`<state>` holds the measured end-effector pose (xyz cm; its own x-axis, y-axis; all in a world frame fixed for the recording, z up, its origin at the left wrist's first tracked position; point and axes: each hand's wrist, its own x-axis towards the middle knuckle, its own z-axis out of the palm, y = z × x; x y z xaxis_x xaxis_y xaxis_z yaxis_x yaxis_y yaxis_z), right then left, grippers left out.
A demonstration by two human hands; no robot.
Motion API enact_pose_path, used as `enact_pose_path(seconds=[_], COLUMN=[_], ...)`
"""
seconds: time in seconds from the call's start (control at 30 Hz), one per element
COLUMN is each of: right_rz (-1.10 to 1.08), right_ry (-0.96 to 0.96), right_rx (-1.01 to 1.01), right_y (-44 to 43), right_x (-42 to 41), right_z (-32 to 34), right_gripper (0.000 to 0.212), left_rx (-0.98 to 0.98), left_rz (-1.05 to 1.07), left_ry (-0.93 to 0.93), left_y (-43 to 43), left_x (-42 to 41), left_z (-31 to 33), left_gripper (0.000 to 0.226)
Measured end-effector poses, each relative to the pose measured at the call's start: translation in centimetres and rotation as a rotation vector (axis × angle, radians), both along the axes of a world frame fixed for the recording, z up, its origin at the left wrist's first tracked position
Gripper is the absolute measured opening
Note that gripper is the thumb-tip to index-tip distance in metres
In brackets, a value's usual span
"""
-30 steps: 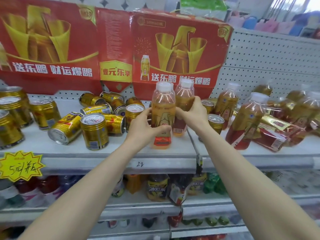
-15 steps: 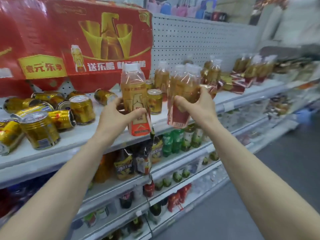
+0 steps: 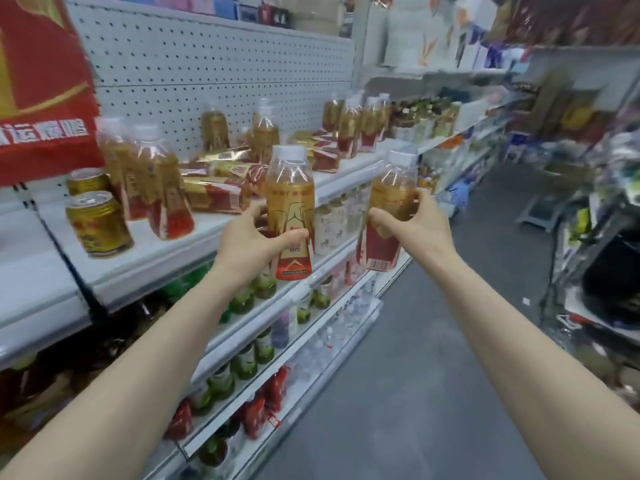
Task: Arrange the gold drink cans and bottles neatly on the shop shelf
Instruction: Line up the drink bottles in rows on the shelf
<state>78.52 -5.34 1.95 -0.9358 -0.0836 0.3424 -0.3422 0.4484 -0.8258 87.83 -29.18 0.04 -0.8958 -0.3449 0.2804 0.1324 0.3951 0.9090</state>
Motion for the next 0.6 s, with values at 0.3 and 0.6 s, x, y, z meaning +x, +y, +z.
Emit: enact_pose_path(seconds=[0.3,0.6], right_rz=[-0.042,-0.025], right_ry=[0.014,0.026], right_rx=[0.061,0.06], right_y=[11.1,12.9], right_x=[-15.4,-31.6], right_z=[0.7,0.0], right_gripper=[0.058,0.059], left_rx=[0.039,0.05], left_rz=[-0.017,0.008], left_ry=[0.014,0.014], left_y=[10.3,13.4], left_x=[-17.6,-33.8], left_z=[-0.2,-0.2], left_gripper=[0.069,0.071])
